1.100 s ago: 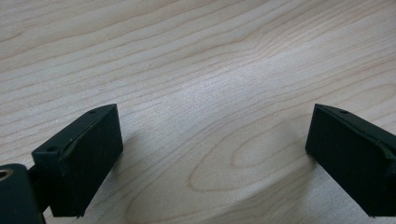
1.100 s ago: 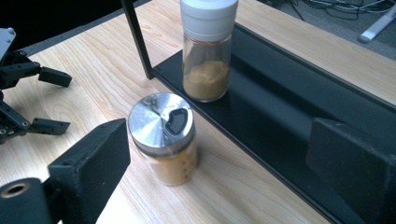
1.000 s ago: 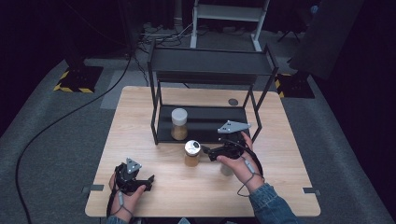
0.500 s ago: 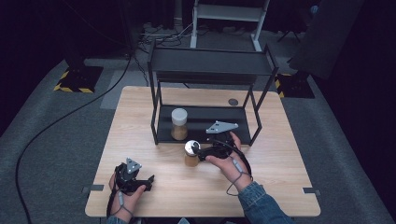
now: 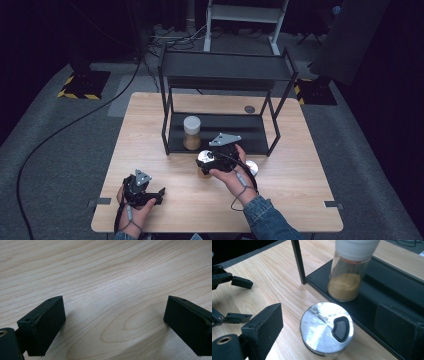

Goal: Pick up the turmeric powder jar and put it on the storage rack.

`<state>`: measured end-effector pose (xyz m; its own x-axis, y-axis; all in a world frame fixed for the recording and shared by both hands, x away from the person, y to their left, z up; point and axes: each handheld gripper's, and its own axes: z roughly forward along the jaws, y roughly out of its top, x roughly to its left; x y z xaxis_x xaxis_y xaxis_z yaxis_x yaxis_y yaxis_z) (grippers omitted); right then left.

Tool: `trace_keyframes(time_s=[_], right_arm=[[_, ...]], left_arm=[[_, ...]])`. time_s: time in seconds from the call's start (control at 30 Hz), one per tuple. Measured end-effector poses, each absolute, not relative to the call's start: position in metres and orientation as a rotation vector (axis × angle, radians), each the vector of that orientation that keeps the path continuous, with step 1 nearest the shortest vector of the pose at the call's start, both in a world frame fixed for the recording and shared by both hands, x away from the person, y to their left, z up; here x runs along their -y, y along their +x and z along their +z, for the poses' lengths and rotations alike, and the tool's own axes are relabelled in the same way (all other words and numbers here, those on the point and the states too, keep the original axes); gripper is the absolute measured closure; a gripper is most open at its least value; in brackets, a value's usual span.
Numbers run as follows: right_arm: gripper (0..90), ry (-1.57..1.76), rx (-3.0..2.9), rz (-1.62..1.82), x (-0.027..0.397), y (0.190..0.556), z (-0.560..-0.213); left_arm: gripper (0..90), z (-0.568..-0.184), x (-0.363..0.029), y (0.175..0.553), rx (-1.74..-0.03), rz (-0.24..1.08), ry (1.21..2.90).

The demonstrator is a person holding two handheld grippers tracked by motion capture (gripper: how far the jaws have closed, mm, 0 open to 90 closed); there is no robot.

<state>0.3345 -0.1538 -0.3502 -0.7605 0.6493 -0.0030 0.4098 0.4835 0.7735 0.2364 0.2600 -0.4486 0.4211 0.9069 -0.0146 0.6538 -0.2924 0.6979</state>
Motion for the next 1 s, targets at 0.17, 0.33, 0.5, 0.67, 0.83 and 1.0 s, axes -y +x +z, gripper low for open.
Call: trace_keyframes(time_s=[0.17,0.33,0.5,0.67,0.83,1.0], right_arm=[[8.8,0.907,-2.444,1.141,0.147,0.337,-0.356],[9.6,0.925,-2.449,1.125,0.144,0.339,-0.364],[12.7,0.935,-2.473,1.086,0.139,0.344,-0.371],[14.1,0.953,-2.488,1.064,0.136,0.347,-0.377],[16.6,0.964,-2.501,1.049,0.133,0.349,-0.382],[21.2,0.99,-2.527,1.027,0.133,0.355,-0.389]], left_arm=[[3.8,-0.449,-0.26,0.236,-1.315,0.517,2.047],[3.8,-0.449,-0.26,0.236,-1.315,0.517,2.047],[3.8,-0.449,-0.26,0.236,-1.315,0.517,2.047],[3.8,-0.449,-0.26,0.236,-1.315,0.517,2.047],[3.8,-0.449,-0.26,0.236,-1.315,0.518,2.047],[3.8,-0.449,-0.26,0.236,-1.315,0.517,2.046]])
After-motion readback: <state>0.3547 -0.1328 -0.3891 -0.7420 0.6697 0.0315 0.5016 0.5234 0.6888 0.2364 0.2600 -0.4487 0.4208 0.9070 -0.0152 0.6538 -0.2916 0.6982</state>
